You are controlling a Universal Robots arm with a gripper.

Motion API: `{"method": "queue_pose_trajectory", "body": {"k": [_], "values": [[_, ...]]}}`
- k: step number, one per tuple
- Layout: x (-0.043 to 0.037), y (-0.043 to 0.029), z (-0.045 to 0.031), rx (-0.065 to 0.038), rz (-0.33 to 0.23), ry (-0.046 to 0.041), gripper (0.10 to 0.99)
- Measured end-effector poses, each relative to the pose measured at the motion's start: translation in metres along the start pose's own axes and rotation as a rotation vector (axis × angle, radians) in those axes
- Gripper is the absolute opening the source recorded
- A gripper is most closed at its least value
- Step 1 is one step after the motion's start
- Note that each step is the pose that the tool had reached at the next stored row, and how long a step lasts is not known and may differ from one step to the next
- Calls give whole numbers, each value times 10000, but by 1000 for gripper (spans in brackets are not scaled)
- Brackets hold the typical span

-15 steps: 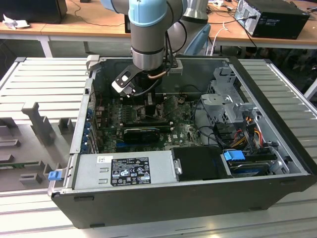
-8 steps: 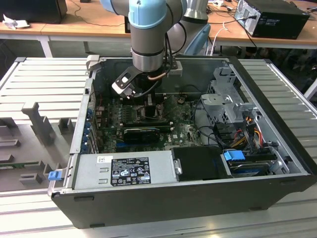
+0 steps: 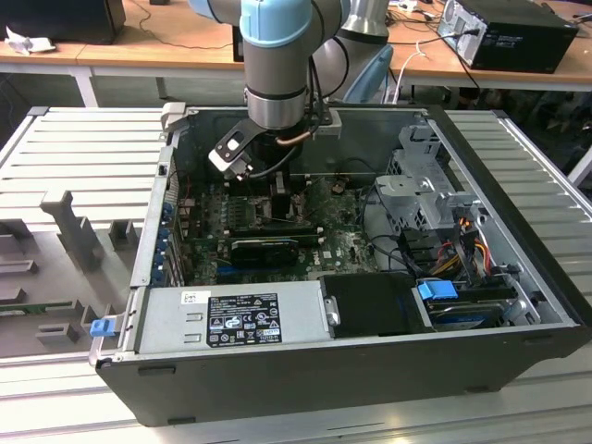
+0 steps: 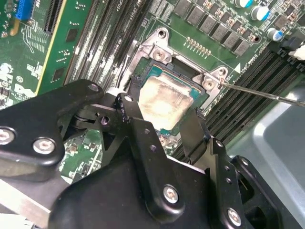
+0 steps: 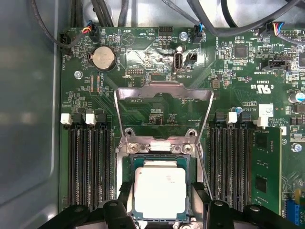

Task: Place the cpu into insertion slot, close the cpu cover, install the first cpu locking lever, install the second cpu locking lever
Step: 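Place the cpu into insertion slot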

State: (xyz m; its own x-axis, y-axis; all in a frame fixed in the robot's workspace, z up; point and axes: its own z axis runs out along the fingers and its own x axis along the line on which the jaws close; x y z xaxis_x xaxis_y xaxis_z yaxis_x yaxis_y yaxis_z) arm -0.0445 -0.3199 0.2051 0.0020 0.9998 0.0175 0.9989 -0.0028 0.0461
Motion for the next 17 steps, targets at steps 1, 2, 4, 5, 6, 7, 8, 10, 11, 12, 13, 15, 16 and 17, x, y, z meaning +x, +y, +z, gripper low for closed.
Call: {"method": "queue_pose_trajectory", "body": {"k": [1, 2, 4, 5, 6, 7, 8, 10, 11, 12, 13, 15, 16, 17], "values": [[0, 0, 0, 0, 0, -1, 600], [-1, 0, -1, 1, 0, -2, 600], [-1, 0, -16, 2, 0, -4, 600], [0, 1, -27, 1, 0, -2, 600], [0, 1, -37, 2, 0, -3, 600], [1, 4, -74, 1, -2, -21, 600], [1, 4, -92, 0, -2, -35, 522], [1, 5, -107, 1, -3, -65, 337], [2, 5, -118, 1, -2, -88, 157], [2, 6, -125, 1, -3, -100, 106], [2, 6, -128, 1, -3, -105, 106], [2, 6, -138, 1, -1, -112, 106], [2, 7, -144, 1, 2, -117, 106], [2, 7, -150, 0, 5, -125, 106]]}}
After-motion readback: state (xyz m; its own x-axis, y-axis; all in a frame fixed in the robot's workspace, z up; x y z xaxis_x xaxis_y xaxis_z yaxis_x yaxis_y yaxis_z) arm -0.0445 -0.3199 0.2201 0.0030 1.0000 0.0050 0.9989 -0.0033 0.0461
